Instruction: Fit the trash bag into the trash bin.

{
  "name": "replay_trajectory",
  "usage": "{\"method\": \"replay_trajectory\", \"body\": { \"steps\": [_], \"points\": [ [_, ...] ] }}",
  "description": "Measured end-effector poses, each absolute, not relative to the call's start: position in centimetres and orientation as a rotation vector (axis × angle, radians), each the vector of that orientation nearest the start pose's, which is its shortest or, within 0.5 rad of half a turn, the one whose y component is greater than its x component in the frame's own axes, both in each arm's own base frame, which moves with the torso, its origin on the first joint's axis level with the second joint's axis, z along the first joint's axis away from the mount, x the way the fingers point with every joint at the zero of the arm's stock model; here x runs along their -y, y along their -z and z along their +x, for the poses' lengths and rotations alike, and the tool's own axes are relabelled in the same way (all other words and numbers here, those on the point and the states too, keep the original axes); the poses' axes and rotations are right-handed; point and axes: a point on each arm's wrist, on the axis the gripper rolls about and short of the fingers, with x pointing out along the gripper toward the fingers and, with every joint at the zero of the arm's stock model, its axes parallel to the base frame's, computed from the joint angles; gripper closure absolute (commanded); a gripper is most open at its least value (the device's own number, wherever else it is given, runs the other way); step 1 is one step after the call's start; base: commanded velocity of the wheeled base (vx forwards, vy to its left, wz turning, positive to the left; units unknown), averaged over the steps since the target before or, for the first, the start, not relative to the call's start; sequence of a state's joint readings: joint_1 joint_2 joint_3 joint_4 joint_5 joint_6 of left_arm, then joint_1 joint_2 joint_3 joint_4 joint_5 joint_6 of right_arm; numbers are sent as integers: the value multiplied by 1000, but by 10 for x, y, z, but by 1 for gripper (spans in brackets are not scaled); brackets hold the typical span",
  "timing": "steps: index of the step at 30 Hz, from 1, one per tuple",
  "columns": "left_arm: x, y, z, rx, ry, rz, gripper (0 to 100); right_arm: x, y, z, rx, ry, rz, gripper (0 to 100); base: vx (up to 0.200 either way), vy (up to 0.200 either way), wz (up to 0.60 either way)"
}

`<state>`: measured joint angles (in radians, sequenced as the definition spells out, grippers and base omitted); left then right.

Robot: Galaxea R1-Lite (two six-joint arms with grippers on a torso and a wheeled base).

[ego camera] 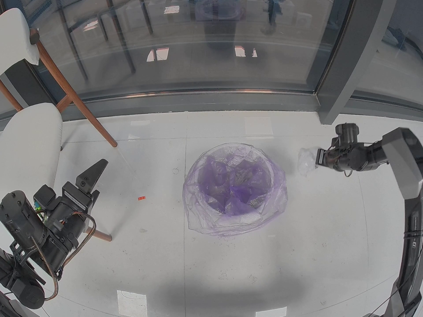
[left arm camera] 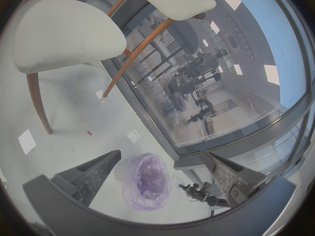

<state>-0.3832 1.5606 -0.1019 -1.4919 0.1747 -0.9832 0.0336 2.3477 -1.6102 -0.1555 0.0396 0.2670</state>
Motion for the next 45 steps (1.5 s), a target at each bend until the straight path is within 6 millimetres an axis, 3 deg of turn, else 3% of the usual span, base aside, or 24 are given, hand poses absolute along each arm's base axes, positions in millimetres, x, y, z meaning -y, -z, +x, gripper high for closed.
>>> {"method": "replay_trajectory", "body": {
  "steps": [4, 6, 8, 10, 14, 17, 23, 28, 29, 39, 45],
  "points": [
    [67, -139, 182, -67, 201, -989, 0, -42, -165, 439, -518, -47, 305, 100, 0, 0, 0],
    [67, -139, 182, -64, 200, -990, 0, -59, -186, 421, -506, -81, 336, 100, 0, 0, 0],
    [66, -140, 183, -58, 196, -990, 0, -89, -207, 396, -510, -144, 390, 100, 0, 0, 0],
    [65, -140, 184, -54, 192, -990, 0, -115, -216, 375, -533, -199, 433, 100, 0, 0, 0],
    [64, -141, 185, -41, 183, -991, 0, -163, -217, 335, -617, -302, 480, 100, 0, 0, 0],
    [61, -142, 186, -28, 170, -993, 0, -189, -209, 320, -640, -358, 492, 100, 0, 0, 0],
    [57, -147, 188, 25, 166, -1005, 0, -216, -196, 324, -547, -427, 530, 100, 0, 0, 0],
    [55, -148, 187, 40, 163, -1009, 0, -226, -176, 333, -548, -407, 523, 100, 0, 0, 0],
    [55, -148, 187, 40, 163, -1008, 0, -226, -174, 334, -552, -405, 522, 0, 0, 0, 0],
    [52, -149, 188, 51, 158, -1010, 0, -214, -163, 336, -574, -352, 520, 0, 0, 0, 0],
    [40, -155, 192, 104, 131, -991, 0, -190, -181, 334, -511, -285, 537, 0, 0, 0, 0]
  ]
}}
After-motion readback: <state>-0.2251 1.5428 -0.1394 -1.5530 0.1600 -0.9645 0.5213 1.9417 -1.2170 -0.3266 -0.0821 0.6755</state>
